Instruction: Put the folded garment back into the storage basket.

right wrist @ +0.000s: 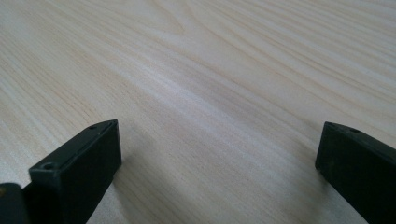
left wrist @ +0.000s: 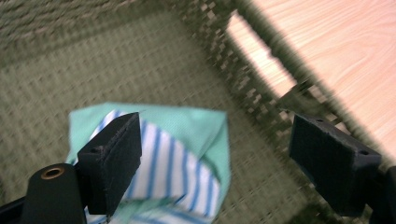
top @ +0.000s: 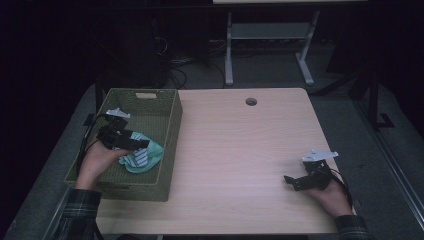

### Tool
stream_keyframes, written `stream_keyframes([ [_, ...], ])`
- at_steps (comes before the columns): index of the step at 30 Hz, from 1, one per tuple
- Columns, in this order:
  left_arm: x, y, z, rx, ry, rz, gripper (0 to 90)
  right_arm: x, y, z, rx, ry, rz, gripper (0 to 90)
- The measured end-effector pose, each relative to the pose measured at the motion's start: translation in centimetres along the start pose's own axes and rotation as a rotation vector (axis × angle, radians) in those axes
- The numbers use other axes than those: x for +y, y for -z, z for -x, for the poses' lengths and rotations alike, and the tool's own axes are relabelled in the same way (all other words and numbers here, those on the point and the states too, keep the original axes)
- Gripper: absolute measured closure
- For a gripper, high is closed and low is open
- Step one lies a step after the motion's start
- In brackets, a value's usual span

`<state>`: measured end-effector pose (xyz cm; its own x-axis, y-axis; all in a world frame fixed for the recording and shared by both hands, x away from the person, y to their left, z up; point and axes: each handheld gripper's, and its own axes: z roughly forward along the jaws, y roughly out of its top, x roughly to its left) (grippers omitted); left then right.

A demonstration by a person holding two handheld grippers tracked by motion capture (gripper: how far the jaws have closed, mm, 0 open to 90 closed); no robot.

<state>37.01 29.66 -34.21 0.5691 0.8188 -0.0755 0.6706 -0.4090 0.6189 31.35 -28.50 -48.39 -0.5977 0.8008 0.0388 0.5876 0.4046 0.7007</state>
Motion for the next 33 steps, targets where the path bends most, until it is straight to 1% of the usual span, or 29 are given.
stream_keyframes([
  [3,0.7,-0.2,1.1,-0.012,-0.024,0.016,16.7,0.0,0.0,0.0,0.001,0.000,0.000,0.0],
  [5,1.1,-0.3,1.8,-0.008,-0.033,0.045,17.2,0.0,0.0,0.0,0.000,0.001,0.001,0.0],
  [8,1.7,-0.6,2.9,-0.036,-0.050,0.062,17.3,0.0,0.0,0.0,0.000,0.002,0.001,0.0],
  [10,2.2,-1.0,3.9,-0.049,-0.073,0.061,17.2,0.0,0.0,0.0,0.001,-0.001,0.000,0.0],
  [12,2.5,-1.2,4.9,-0.062,-0.086,0.069,17.2,0.0,0.0,0.0,0.000,0.002,0.002,0.0],
  [13,2.7,-1.4,5.5,-0.075,-0.102,0.079,17.2,0.0,0.0,0.0,0.000,0.002,0.001,0.0],
  [15,3.1,-1.9,6.5,-0.092,-0.109,0.085,17.2,0.0,0.0,0.0,-0.001,0.002,0.001,0.0],
  [16,3.2,-2.1,7.0,-0.095,-0.123,0.088,17.2,0.0,0.0,0.0,-0.001,0.002,0.002,0.0],
  [18,3.5,-2.5,7.9,-0.109,-0.133,0.094,17.2,0.0,0.0,0.0,-0.001,0.003,0.002,0.0],
  [21,3.9,-3.3,9.5,-0.139,-0.155,0.105,17.2,0.0,0.0,0.0,-0.001,0.002,0.002,0.0],
  [24,4.1,-4.0,11.1,-0.158,-0.176,0.114,17.2,0.0,0.0,0.0,-0.001,0.003,0.000,0.0],
  [29,4.2,-5.5,13.1,-0.183,-0.196,0.105,17.2,0.0,0.0,0.0,-0.002,0.005,0.001,0.0],
  [30,4.2,-5.9,13.6,-0.191,-0.202,0.103,17.2,0.0,0.0,0.0,-0.002,0.005,0.001,0.0],
  [33,4.0,-7.1,14.5,-0.199,-0.207,0.090,17.2,0.0,0.0,0.0,-0.002,0.004,0.001,0.0],
])
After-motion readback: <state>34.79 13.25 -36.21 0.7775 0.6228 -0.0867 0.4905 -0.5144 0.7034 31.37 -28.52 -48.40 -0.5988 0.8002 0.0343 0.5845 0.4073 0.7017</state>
